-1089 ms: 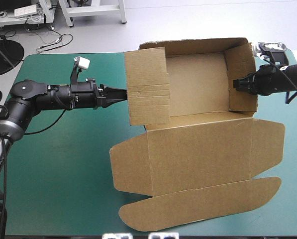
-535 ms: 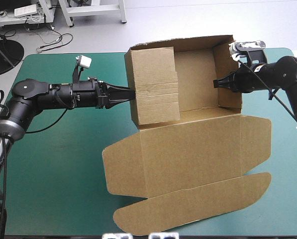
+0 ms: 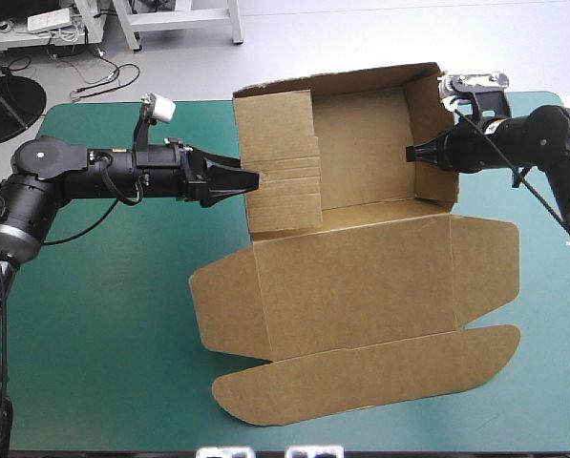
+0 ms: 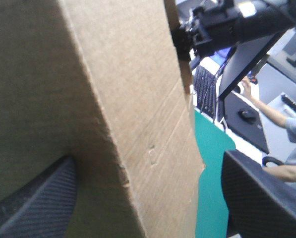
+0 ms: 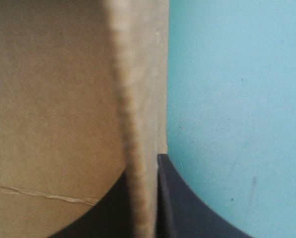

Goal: Fold the box

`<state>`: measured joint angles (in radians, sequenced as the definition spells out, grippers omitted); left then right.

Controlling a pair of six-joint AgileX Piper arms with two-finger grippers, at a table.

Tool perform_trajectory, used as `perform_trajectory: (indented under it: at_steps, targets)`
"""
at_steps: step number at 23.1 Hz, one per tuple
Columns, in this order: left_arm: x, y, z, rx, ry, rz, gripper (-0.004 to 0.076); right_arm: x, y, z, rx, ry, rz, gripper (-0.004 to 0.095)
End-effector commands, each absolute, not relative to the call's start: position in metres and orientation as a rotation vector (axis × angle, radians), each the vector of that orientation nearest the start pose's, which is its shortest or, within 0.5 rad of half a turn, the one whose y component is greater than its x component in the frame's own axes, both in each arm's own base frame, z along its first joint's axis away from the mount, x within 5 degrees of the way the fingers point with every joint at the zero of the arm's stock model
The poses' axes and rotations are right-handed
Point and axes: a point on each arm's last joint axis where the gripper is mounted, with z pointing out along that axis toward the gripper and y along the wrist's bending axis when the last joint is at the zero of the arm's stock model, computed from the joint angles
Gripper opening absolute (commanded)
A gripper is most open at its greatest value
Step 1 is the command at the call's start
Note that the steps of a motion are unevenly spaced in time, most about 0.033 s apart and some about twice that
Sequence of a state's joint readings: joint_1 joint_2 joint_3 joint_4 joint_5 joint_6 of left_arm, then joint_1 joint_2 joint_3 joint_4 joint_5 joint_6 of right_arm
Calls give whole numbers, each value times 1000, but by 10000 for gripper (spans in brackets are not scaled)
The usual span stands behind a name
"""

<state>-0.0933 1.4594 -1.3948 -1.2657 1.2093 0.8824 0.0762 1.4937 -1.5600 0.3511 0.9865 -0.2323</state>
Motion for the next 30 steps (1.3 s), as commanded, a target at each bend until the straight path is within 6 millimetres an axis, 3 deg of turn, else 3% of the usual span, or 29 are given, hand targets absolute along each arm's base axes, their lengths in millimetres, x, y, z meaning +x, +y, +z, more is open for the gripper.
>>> perform_trajectory:
  at_steps: [1,5,10,12,14,15,17,24,30]
  targets:
    - [271,-107,428,700,1923,-1191,560,310,56,443,-219,2179,440,-18]
    - [283,-117,422,541,1994,-998,506,309,72,451,-212,2142,481,-18]
    - [286,-150,421,373,1983,-790,495,314,88,440,-210,2199,527,-18]
    - [284,-161,422,367,1959,-709,407,316,97,435,-234,2219,540,-18]
    - [282,-168,417,413,1968,-630,266,317,104,429,-269,2245,524,-18]
    - [282,-169,414,443,1986,-605,134,318,106,423,-283,2284,499,-18]
    - [281,-168,411,477,2013,-576,-6,320,109,413,-308,2349,456,-18]
    - [280,-166,395,584,2143,-481,-10,329,111,384,-352,2530,403,-18]
    - [281,-166,368,701,2356,-397,-10,330,112,363,-424,2683,349,-18]
